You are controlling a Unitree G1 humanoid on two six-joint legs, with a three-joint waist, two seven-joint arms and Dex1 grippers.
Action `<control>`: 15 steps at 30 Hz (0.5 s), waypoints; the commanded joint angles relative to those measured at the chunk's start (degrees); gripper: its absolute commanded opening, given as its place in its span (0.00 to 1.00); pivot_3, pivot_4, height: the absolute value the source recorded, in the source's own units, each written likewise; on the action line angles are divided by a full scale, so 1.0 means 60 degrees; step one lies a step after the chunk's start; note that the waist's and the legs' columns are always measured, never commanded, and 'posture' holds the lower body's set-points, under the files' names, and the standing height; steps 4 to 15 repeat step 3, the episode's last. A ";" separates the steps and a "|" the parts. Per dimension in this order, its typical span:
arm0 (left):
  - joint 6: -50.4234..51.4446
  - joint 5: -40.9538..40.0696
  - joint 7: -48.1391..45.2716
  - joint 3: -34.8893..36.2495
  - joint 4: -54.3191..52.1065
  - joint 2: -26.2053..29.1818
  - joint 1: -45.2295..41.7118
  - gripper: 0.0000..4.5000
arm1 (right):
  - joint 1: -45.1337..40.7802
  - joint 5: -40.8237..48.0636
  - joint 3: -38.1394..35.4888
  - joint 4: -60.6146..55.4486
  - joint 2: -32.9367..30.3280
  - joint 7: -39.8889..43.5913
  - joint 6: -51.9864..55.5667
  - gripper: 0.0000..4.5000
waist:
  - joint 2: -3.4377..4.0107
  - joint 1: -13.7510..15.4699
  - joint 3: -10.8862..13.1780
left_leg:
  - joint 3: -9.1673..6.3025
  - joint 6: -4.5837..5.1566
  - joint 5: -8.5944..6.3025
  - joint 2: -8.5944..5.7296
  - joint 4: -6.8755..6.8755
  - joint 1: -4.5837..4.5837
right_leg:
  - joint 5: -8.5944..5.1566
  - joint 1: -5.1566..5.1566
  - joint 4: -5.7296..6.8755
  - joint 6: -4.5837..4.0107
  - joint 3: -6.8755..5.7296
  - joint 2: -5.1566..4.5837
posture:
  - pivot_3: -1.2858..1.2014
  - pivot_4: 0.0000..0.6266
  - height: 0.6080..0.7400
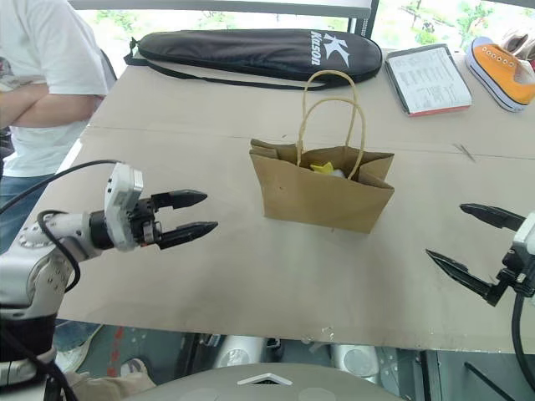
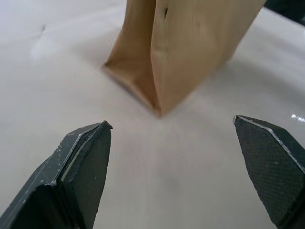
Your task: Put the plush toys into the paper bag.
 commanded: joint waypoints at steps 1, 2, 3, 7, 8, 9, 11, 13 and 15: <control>0.0090 -0.0615 0.0445 0.0944 -0.1067 -0.0103 0.0798 0.99 | 0.0186 -0.0339 -0.0238 0.0414 0.0039 0.0261 -0.0437 1.00 | 0.0005 0.0036 -0.0001 | 0.0001 0.0000 -0.0001 0.0000 -0.0001 0.0003 | -0.0001 0.0002 -0.0001 -0.0002 0.0008 -0.0009 | 0.52 0.24 1.00; 0.0154 -0.0854 0.0555 0.1005 -0.1154 -0.0203 0.0831 0.99 | 0.0138 -0.0385 -0.0190 0.0573 0.0007 0.0299 -0.0497 1.00 | 0.0007 0.0045 -0.0002 | -0.0006 0.0000 -0.0001 -0.0002 -0.0002 0.0002 | -0.0001 0.0007 -0.0002 -0.0002 0.0004 -0.0008 | 0.52 0.24 1.00; -0.0119 -0.0669 0.0733 0.0828 -0.1102 -0.0384 0.0766 0.99 | -0.0018 -0.0536 0.0052 0.0744 -0.0025 0.0235 -0.0595 1.00 | 0.0007 0.0045 -0.0002 | -0.0008 -0.0001 0.0000 -0.0004 -0.0001 0.0002 | -0.0002 0.0007 -0.0002 -0.0003 0.0000 -0.0006 | 0.52 0.24 1.00; -0.0119 -0.0669 0.0733 0.0828 -0.1102 -0.0384 0.0766 0.99 | -0.0018 -0.0536 0.0052 0.0744 -0.0025 0.0235 -0.0595 1.00 | 0.0007 0.0045 -0.0002 | -0.0008 -0.0001 0.0000 -0.0004 -0.0001 0.0002 | -0.0002 0.0007 -0.0002 -0.0003 0.0000 -0.0006 | 0.52 0.24 1.00; -0.0119 -0.0669 0.0733 0.0828 -0.1102 -0.0384 0.0766 0.99 | -0.0018 -0.0536 0.0052 0.0744 -0.0025 0.0235 -0.0595 1.00 | 0.0007 0.0045 -0.0002 | -0.0008 -0.0001 0.0000 -0.0004 -0.0001 0.0002 | -0.0002 0.0007 -0.0002 -0.0003 0.0000 -0.0006 | 0.52 0.24 1.00; -0.0119 -0.0669 0.0733 0.0828 -0.1102 -0.0384 0.0766 0.99 | -0.0018 -0.0536 0.0052 0.0744 -0.0025 0.0235 -0.0595 1.00 | 0.0007 0.0045 -0.0002 | -0.0008 -0.0001 0.0000 -0.0004 -0.0001 0.0002 | -0.0002 0.0007 -0.0002 -0.0003 0.0000 -0.0006 | 0.52 0.24 1.00; -0.0119 -0.0669 0.0733 0.0828 -0.1102 -0.0384 0.0766 0.99 | -0.0018 -0.0536 0.0052 0.0744 -0.0025 0.0235 -0.0595 1.00 | 0.0007 0.0045 -0.0002 | -0.0008 -0.0001 0.0000 -0.0004 -0.0001 0.0002 | -0.0002 0.0007 -0.0002 -0.0003 0.0000 -0.0006 | 0.52 0.24 1.00; -0.0119 -0.0669 0.0733 0.0828 -0.1102 -0.0384 0.0766 0.99 | -0.0018 -0.0536 0.0052 0.0744 -0.0025 0.0235 -0.0595 1.00 | 0.0007 0.0045 -0.0002 | -0.0008 -0.0001 0.0000 -0.0004 -0.0001 0.0002 | -0.0002 0.0007 -0.0002 -0.0003 0.0000 -0.0006 | 0.52 0.24 1.00; -0.0119 -0.0669 0.0733 0.0828 -0.1102 -0.0384 0.0766 0.99 | -0.0018 -0.0536 0.0052 0.0744 -0.0025 0.0235 -0.0595 1.00 | 0.0007 0.0045 -0.0002 | -0.0008 -0.0001 0.0000 -0.0004 -0.0001 0.0002 | -0.0002 0.0007 -0.0002 -0.0003 0.0000 -0.0006 | 0.52 0.24 1.00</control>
